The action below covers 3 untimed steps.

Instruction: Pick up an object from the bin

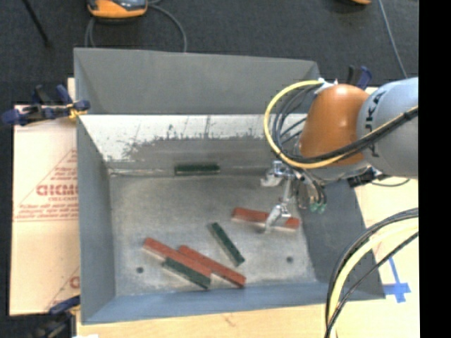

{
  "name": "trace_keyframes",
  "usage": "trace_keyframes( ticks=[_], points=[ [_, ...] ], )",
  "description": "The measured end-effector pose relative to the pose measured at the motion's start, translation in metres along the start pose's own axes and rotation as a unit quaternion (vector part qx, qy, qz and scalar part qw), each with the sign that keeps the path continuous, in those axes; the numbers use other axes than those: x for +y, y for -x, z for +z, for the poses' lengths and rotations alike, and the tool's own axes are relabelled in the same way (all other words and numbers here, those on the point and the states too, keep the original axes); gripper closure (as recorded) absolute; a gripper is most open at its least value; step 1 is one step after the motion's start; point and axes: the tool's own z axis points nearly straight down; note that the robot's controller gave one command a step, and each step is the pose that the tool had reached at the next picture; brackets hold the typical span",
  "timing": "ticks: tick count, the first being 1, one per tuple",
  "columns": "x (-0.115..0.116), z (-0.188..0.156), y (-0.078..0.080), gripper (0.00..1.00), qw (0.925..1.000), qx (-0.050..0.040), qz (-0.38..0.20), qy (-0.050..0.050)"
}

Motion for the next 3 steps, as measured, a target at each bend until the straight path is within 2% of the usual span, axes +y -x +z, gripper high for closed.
trace_keyframes(
  ticks=[1, 2, 3],
  points=[
    [-0.0064, 0.0287, 0.0151, 0.0, 1.0, 0.0012, 0.005, 0.001],
    [-0.0075, 0.0239, 0.0125, 1.0, 0.999, -0.0016, 0.046, 0.001],
    [-0.0075, 0.0239, 0.0125, 1.0, 0.999, -0.0016, 0.046, 0.001]
  ],
)
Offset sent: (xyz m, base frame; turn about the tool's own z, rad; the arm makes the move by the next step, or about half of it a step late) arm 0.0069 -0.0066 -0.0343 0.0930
